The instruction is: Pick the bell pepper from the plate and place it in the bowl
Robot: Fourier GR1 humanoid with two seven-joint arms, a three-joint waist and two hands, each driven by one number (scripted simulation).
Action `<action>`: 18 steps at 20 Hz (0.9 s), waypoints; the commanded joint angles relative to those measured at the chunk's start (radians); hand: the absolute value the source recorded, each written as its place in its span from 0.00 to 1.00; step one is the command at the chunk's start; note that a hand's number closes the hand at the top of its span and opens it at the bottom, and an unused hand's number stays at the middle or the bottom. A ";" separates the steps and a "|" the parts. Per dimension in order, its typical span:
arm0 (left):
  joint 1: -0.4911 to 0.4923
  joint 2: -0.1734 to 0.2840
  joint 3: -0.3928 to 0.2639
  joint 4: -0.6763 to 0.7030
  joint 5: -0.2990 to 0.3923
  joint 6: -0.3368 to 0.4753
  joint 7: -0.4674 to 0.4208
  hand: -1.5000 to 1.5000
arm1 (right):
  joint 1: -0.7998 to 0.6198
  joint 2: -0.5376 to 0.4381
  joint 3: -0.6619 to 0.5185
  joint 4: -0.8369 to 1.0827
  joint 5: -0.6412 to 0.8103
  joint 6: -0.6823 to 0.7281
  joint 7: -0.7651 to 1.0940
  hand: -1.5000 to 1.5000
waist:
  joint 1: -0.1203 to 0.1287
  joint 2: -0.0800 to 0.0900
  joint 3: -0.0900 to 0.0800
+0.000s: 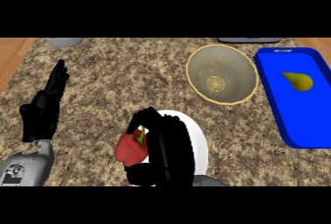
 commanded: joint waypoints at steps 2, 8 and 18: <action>0.016 0.023 0.035 -0.043 0.020 -0.027 0.010 0.50 | -0.017 -0.049 -0.206 0.064 -0.064 -0.039 -0.130 1.00 | 0.008 0.004 0.001; -0.003 -0.020 0.007 -0.022 -0.009 -0.014 0.020 0.50 | -0.035 -0.116 -0.419 0.224 -0.246 -0.113 -0.412 1.00 | 0.009 0.007 0.001; -0.054 -0.039 0.006 0.048 -0.044 -0.003 -0.002 0.50 | -0.189 -0.280 -0.582 0.646 -0.147 -0.152 -0.634 1.00 | 0.011 0.011 0.000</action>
